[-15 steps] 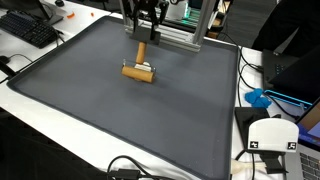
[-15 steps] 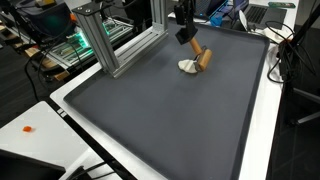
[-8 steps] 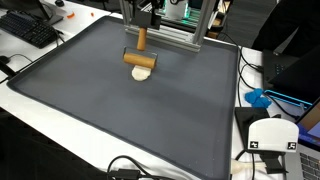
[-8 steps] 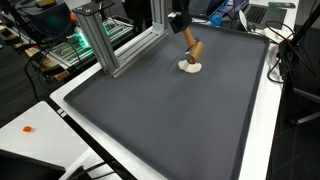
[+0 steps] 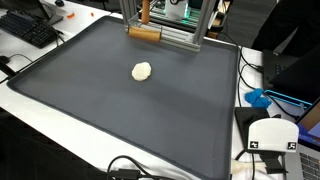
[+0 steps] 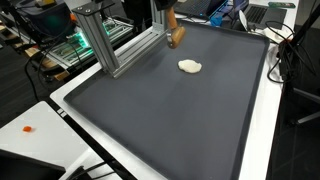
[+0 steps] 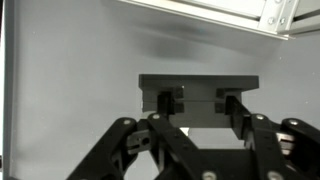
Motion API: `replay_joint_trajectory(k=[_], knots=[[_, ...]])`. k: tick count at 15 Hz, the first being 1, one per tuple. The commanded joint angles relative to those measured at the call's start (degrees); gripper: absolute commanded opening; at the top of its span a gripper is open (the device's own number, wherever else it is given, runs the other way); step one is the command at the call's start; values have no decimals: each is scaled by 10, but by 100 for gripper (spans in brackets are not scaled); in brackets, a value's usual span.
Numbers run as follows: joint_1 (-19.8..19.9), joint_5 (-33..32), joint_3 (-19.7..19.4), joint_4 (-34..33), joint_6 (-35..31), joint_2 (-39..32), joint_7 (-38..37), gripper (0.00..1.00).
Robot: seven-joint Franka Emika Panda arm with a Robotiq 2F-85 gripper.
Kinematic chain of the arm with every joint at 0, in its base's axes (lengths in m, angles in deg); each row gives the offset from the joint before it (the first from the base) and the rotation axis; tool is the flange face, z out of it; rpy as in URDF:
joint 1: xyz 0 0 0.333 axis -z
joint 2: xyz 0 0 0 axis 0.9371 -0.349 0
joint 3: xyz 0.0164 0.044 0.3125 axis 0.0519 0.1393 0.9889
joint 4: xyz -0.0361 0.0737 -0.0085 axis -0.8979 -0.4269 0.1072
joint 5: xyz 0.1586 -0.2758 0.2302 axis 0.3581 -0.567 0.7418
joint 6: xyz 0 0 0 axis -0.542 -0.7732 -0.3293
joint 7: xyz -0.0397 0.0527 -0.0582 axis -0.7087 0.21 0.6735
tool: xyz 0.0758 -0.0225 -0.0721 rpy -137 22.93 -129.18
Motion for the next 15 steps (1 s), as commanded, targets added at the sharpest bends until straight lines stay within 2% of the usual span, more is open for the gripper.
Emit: replay_joint_trajectory(k=[1,6,10,15], knots=[[0,18,-3,-16,88,19,11,35],[1,71,-6,-11,165,45,-14,35],[1,137,-7,-3,186,64,-41,35],[1,162,-3,20,195,85,-66,35]])
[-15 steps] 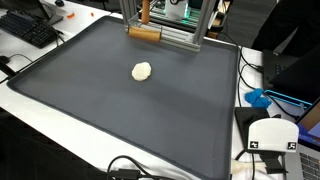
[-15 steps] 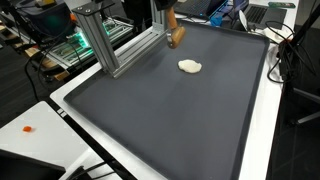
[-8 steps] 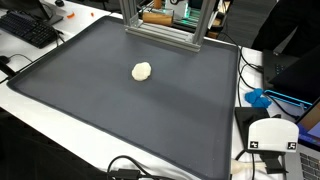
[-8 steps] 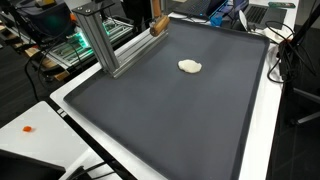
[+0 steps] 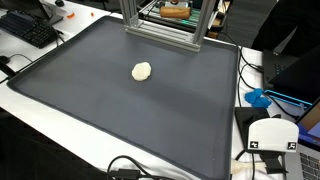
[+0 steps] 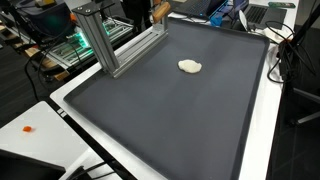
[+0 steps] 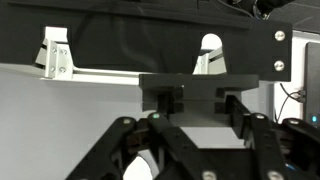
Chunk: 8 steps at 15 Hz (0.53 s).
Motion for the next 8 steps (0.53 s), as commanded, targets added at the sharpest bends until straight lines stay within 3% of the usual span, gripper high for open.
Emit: replay_joint_trajectory(k=[1,8], knots=[[0,23,0,31,16,34,-21,35],[-7,49,11,76,5,70,-29,35]])
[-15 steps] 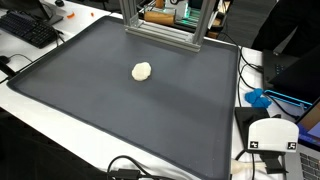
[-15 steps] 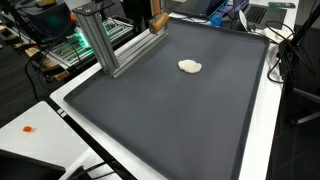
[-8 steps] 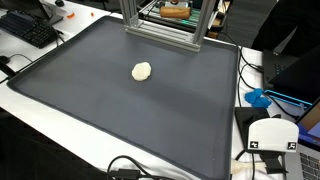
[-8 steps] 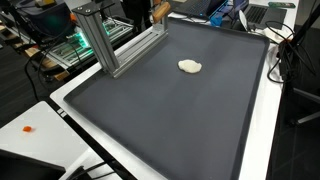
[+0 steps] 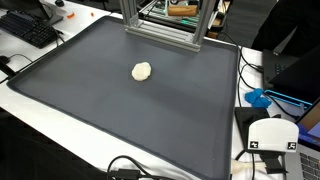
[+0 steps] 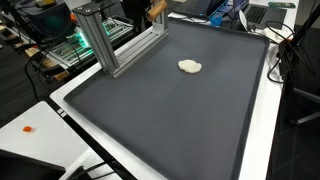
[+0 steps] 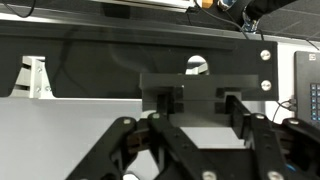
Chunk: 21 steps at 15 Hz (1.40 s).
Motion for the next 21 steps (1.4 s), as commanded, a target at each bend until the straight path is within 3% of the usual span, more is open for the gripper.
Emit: replay_joint_trajectory(k=[1,21], knots=[[-6,22,6,38,1,40,-9,35],[-34,-22,49,70,-9,50,-2,35]])
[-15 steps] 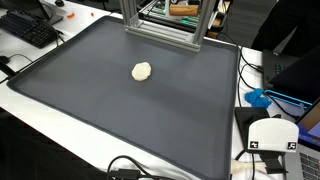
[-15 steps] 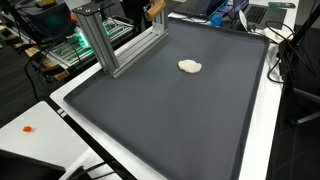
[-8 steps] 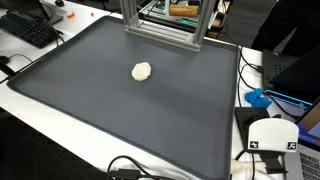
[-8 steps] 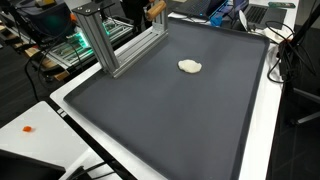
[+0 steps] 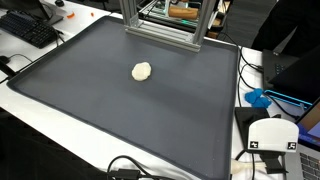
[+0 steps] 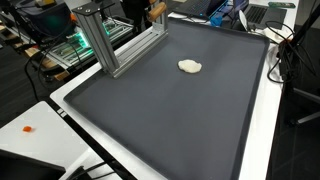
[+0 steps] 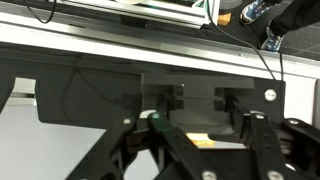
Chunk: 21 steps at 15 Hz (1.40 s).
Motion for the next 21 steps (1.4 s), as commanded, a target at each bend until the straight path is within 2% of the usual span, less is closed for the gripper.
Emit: replay_joint_trajectory(k=[1,3,4,5,8,21], knots=[[-14,7,6,16,-9,3,6,35],[-14,5,7,17,-11,2,4,35],[-15,5,8,17,-11,2,4,51],[-15,4,8,17,-13,2,4,78],[-19,17,7,16,-24,0,5,99],[-14,9,-2,-27,-84,2,4,100]])
